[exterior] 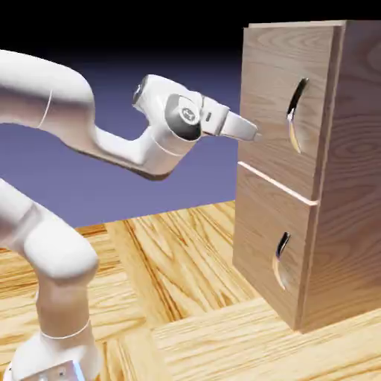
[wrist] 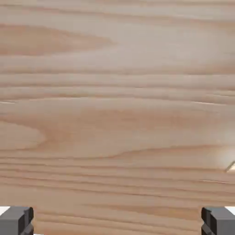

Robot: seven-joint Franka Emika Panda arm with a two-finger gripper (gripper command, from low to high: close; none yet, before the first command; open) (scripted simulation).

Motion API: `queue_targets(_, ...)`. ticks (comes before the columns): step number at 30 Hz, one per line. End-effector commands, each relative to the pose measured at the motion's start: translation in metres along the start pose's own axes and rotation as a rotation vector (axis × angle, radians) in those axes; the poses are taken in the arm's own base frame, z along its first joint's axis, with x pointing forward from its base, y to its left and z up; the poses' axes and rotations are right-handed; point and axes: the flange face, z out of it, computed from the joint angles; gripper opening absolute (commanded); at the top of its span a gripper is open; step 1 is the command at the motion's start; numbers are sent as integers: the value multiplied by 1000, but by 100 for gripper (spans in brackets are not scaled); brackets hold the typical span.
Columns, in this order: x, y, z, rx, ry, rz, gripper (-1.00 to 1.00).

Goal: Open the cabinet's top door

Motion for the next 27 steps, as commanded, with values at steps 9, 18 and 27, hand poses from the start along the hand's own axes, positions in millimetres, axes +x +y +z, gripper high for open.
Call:
queue_targets(9,17,6,-10,83,90,13,0)
queue_targets(18,37,25,-12,167,173,35,0)
queue_targets(27,60,54,-4,250,244,61,0)
